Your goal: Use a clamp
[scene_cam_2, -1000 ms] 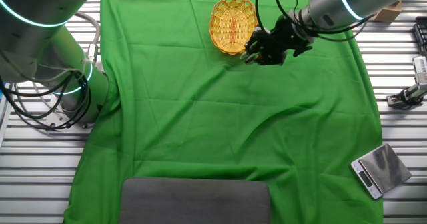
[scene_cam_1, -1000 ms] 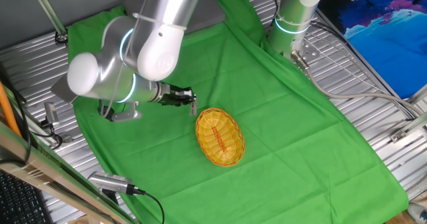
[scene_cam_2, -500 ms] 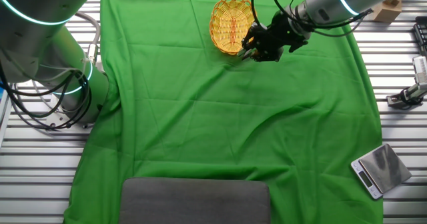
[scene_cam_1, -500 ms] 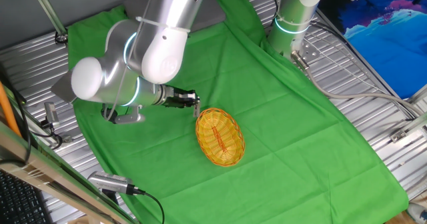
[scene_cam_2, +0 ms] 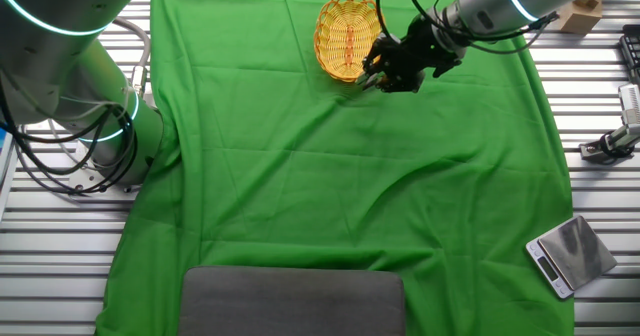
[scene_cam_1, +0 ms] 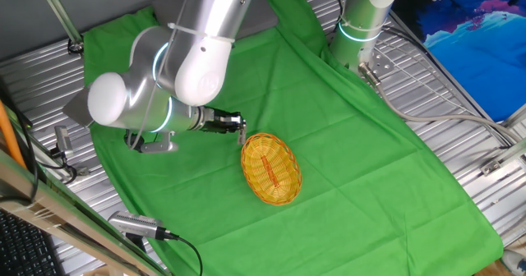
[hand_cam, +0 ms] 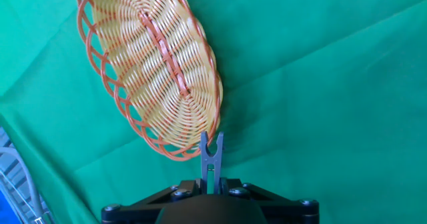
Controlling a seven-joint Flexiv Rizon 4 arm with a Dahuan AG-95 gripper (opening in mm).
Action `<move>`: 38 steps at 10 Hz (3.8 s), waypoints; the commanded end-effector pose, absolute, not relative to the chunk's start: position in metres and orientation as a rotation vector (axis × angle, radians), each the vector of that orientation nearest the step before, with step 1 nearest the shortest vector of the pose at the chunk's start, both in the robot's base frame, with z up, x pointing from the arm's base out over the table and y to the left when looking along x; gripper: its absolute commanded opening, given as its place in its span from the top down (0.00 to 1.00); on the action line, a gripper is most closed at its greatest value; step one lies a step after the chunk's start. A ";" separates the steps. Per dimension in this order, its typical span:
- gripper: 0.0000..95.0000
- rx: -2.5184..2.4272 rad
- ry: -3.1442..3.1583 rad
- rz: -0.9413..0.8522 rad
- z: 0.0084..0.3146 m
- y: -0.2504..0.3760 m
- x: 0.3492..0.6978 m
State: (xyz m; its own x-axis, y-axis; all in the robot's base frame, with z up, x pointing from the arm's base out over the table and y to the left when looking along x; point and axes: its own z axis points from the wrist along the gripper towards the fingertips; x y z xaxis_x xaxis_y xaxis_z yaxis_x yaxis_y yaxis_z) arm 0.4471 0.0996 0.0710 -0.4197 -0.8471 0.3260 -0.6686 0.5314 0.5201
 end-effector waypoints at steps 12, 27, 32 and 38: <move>1.00 1.218 -2.098 -0.349 0.071 0.100 0.447; 1.00 1.269 -2.085 -0.377 0.071 0.100 0.447; 1.00 1.280 -2.093 -0.378 0.071 0.099 0.442; 1.00 1.282 -2.140 -0.350 0.068 0.099 0.426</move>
State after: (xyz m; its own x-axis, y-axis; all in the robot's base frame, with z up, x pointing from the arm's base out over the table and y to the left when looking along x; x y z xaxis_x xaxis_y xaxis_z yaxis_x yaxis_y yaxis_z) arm 0.4276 0.0999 0.0681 -0.3406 -0.8641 0.3705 -0.6989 0.4963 0.5150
